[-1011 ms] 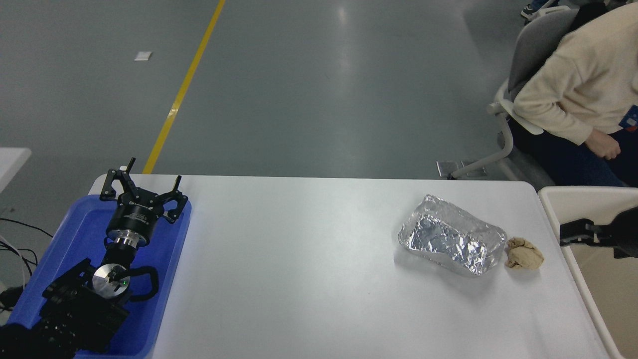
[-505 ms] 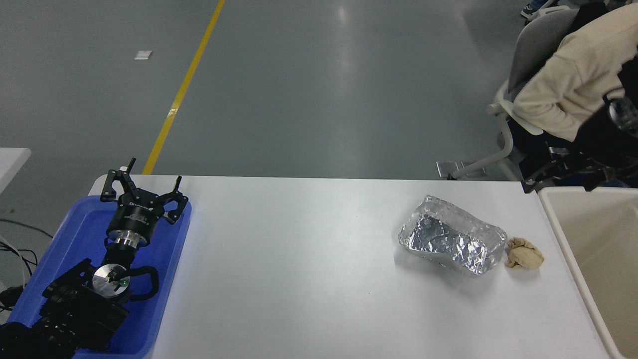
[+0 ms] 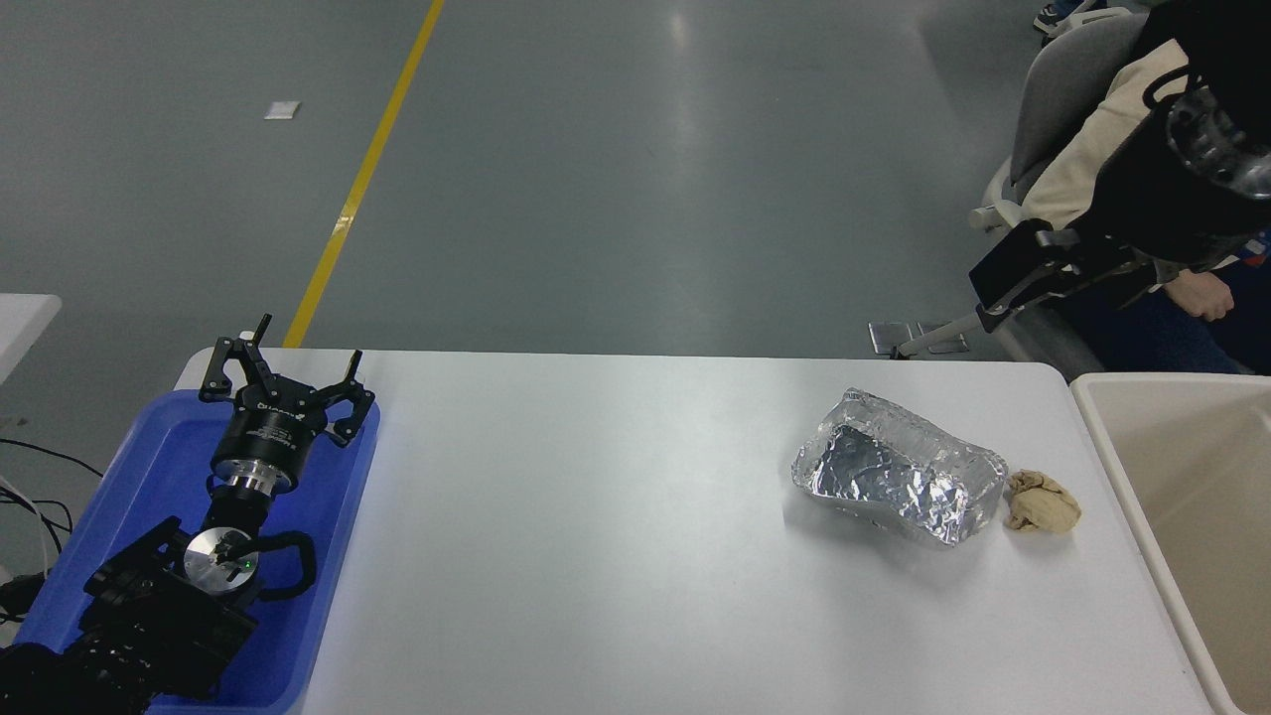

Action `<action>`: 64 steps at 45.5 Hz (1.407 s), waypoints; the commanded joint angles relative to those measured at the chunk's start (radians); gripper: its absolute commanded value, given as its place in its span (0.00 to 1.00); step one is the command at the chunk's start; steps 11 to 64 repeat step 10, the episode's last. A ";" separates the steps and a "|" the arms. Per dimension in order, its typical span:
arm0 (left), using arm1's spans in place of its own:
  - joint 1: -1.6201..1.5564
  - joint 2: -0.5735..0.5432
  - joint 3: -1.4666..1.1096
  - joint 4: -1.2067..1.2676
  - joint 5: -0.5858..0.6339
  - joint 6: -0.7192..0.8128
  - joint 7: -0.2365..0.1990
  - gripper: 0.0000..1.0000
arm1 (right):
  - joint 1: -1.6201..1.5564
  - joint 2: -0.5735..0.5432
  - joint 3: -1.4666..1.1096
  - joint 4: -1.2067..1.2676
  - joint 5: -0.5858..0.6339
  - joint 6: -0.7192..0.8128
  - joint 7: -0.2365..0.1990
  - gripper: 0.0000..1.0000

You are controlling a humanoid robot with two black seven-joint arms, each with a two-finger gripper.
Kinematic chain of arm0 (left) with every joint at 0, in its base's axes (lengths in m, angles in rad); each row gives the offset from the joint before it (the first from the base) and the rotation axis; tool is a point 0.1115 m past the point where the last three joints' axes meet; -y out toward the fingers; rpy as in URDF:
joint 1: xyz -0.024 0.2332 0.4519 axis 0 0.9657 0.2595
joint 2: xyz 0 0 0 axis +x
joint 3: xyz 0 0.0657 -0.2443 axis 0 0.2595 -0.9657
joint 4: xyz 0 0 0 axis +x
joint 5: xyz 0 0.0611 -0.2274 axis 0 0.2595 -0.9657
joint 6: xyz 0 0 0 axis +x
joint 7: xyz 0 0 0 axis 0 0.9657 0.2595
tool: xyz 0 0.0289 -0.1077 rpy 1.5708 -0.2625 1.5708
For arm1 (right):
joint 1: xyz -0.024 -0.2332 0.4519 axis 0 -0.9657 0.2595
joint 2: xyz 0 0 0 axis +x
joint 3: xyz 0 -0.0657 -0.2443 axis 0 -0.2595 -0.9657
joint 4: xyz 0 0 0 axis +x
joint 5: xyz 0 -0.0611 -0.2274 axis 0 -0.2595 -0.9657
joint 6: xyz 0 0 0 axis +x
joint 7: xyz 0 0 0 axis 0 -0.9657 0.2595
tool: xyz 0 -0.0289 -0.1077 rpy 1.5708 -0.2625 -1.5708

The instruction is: Pick up paper cup place in dustbin

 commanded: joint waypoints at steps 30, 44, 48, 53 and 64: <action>0.000 0.000 0.000 0.000 0.000 0.000 0.000 1.00 | -0.012 0.001 -0.137 -0.002 -0.001 0.002 0.000 1.00; 0.000 0.000 0.000 0.000 0.000 0.000 0.000 1.00 | -0.012 0.001 -0.137 -0.002 -0.001 0.002 0.000 1.00; 0.000 0.000 0.000 0.000 0.000 0.000 0.000 1.00 | -0.012 0.001 -0.137 -0.002 -0.001 0.002 0.000 1.00; 0.000 0.000 0.000 0.000 0.000 0.000 0.000 1.00 | -0.012 0.001 -0.137 -0.002 -0.001 0.002 0.000 1.00; 0.000 0.000 0.000 0.000 0.000 0.000 0.000 1.00 | -0.012 0.001 -0.137 -0.002 -0.001 0.002 0.000 1.00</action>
